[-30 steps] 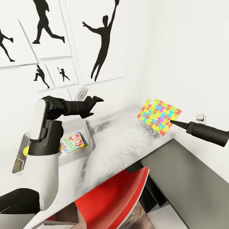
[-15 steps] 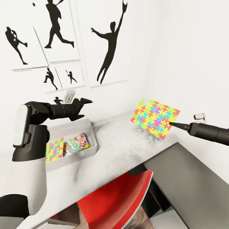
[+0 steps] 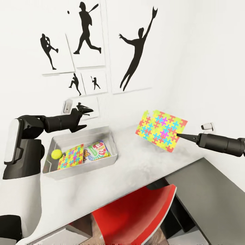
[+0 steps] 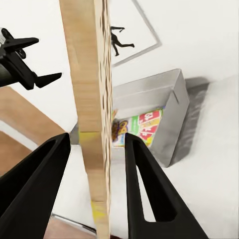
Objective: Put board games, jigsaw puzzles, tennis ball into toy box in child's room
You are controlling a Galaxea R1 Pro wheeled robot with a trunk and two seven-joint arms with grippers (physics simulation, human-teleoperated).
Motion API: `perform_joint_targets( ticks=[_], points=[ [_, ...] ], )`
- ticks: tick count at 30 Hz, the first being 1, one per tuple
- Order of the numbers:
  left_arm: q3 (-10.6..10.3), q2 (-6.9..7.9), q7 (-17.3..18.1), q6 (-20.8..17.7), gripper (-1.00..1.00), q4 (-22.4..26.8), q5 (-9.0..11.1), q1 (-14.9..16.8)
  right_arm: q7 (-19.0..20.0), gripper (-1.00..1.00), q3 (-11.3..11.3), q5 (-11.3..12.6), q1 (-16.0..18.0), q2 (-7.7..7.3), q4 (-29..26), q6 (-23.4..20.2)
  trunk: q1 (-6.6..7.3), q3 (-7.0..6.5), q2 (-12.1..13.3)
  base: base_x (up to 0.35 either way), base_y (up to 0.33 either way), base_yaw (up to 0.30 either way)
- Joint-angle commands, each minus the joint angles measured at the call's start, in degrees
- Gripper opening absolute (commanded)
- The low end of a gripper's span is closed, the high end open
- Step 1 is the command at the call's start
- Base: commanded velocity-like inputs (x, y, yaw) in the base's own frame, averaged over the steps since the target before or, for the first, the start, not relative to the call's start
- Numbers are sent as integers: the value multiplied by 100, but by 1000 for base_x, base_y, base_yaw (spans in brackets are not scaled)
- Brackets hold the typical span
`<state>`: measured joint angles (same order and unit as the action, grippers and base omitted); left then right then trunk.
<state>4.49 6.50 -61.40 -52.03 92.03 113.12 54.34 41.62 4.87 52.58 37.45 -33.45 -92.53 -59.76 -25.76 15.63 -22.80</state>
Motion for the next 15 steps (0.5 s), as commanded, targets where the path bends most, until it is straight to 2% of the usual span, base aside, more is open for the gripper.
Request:
perform_joint_targets(
  ticks=[1, 5, 11, 15],
  points=[
    [5, 0, -58, -21, 100, 2, 49, 7, 34, -100, 6, -24, -6, 0, -2, -24, -2, 10, -12, -135, 279, 71],
    [-3, 0, -47, -24, 100, 6, 48, 6, 38, -100, 14, -28, -28, 3, -2, -24, -2, 8, -12, -101, 185, 33],
    [-1, 0, -40, -26, 100, 8, 44, -6, 48, -100, 54, -29, -21, -3, -2, -24, -2, 8, -12, -22, 40, 7],
    [1, 3, -58, -29, 100, 8, 29, -20, 56, -100, 49, 0, -9, -3, -2, -24, -2, 5, -12, -2, 3, 174]
  ],
)
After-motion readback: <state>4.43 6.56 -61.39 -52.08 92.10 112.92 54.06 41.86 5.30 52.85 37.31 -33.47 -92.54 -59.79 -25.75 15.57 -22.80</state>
